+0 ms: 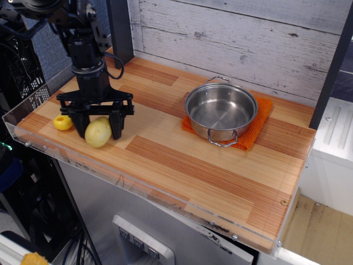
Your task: Move potato into pot
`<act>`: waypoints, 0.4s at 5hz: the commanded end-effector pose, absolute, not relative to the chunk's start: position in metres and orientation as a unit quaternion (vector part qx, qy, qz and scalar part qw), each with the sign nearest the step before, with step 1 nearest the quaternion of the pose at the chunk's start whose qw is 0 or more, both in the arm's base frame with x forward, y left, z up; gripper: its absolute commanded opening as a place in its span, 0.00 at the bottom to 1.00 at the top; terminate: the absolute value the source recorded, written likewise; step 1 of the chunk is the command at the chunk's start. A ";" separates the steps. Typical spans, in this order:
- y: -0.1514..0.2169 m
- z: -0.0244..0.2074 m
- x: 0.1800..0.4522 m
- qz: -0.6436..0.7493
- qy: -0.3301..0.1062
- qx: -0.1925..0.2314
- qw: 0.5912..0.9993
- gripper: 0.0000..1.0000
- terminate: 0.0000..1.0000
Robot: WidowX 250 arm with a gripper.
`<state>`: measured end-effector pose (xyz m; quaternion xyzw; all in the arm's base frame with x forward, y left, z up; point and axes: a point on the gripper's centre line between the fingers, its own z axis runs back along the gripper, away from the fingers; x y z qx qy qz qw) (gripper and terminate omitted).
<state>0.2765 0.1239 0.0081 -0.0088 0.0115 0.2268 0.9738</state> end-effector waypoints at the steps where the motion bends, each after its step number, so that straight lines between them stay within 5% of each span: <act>1: 0.099 0.066 0.296 0.200 -0.069 0.028 0.977 0.00 0.00; 2: 0.088 0.109 0.306 0.172 -0.128 0.058 0.975 0.00 0.00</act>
